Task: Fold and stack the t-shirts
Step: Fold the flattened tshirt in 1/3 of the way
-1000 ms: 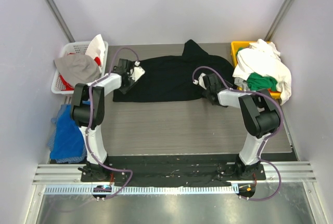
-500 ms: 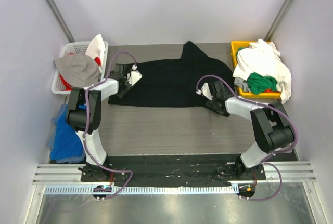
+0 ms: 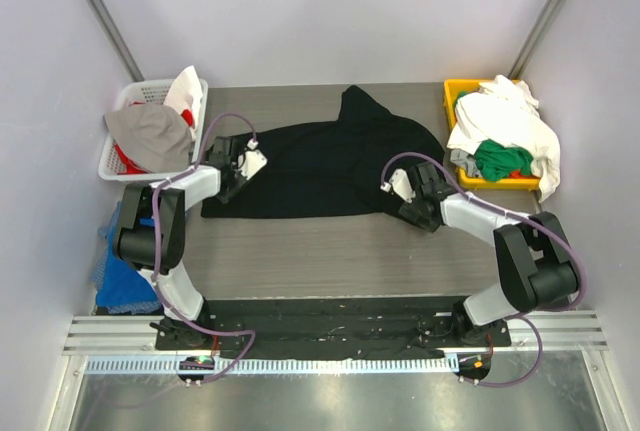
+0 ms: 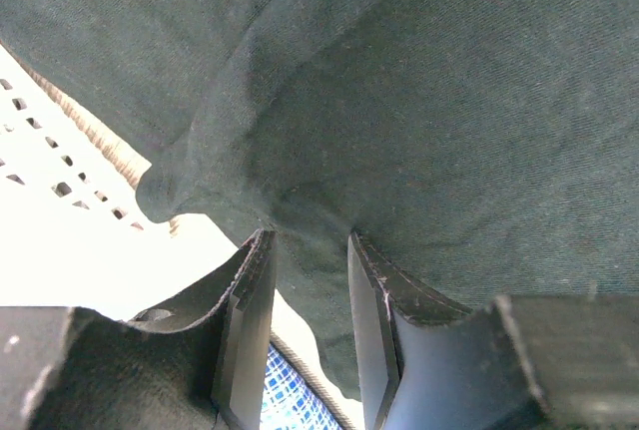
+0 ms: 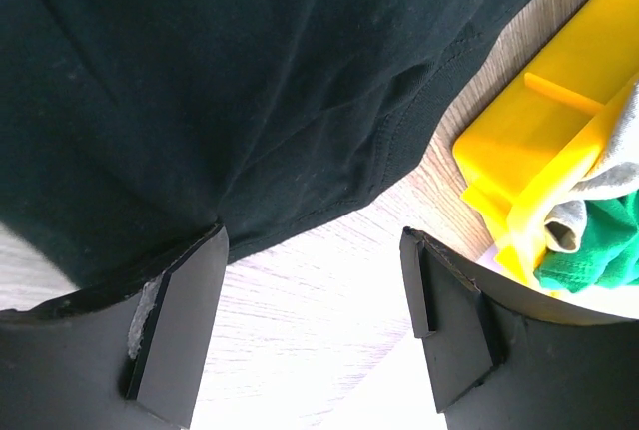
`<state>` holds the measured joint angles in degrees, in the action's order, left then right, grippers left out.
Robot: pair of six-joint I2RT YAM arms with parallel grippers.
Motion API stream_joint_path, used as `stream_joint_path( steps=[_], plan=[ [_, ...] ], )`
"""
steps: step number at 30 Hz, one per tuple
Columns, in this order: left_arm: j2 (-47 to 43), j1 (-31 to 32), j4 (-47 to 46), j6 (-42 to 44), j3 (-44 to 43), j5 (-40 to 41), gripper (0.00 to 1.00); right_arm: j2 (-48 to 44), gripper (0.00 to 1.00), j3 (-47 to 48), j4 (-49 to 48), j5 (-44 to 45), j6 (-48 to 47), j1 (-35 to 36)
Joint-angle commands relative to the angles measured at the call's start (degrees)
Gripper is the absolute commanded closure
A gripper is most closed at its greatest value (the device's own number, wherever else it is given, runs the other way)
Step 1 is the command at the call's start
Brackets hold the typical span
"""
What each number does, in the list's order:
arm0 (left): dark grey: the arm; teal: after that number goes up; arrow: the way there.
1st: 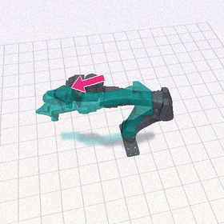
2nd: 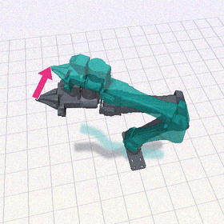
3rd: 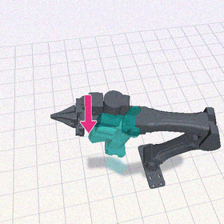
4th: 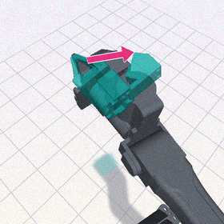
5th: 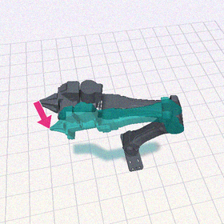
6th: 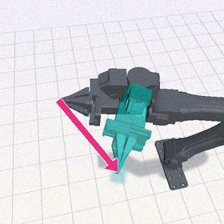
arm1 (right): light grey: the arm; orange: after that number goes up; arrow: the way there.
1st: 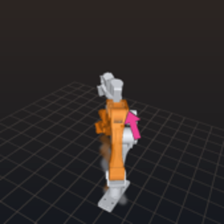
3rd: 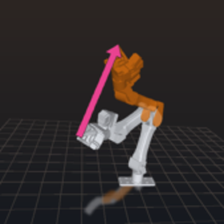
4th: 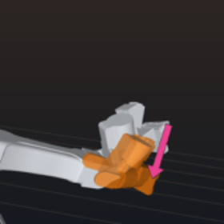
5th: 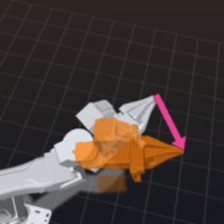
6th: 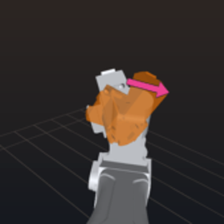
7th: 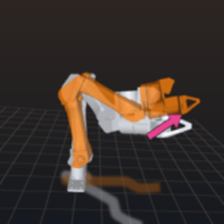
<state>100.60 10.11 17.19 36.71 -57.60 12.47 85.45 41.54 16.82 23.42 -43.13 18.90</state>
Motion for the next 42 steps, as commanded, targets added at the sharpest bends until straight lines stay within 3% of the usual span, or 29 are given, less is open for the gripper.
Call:
stream_joint_path(
  steps=[1,12,32,42],
  plan=[
    [-0.40,-0.53,3.02,-0.58,-1.01,-0.34,0.60,-4.41,0.22,2.66,1.63,-2.49,2.26,-0.18],
    [1.97,-0.44,6.98,-3.22,-10.51,-2.54,0.60,-10.83,0.21,12.77,6.56,-10.23,10.09,-0.26],
    [5.31,-0.44,6.89,-3.40,-13.15,-2.36,0.60,5.86,0.21,11.99,-1.79,-17.79,11.32,-1.84],
    [8.04,-0.44,8.39,-1.82,-14.38,-2.27,0.60,10.70,0.22,12.08,-0.39,-20.25,7.63,-3.08]
  ],
)
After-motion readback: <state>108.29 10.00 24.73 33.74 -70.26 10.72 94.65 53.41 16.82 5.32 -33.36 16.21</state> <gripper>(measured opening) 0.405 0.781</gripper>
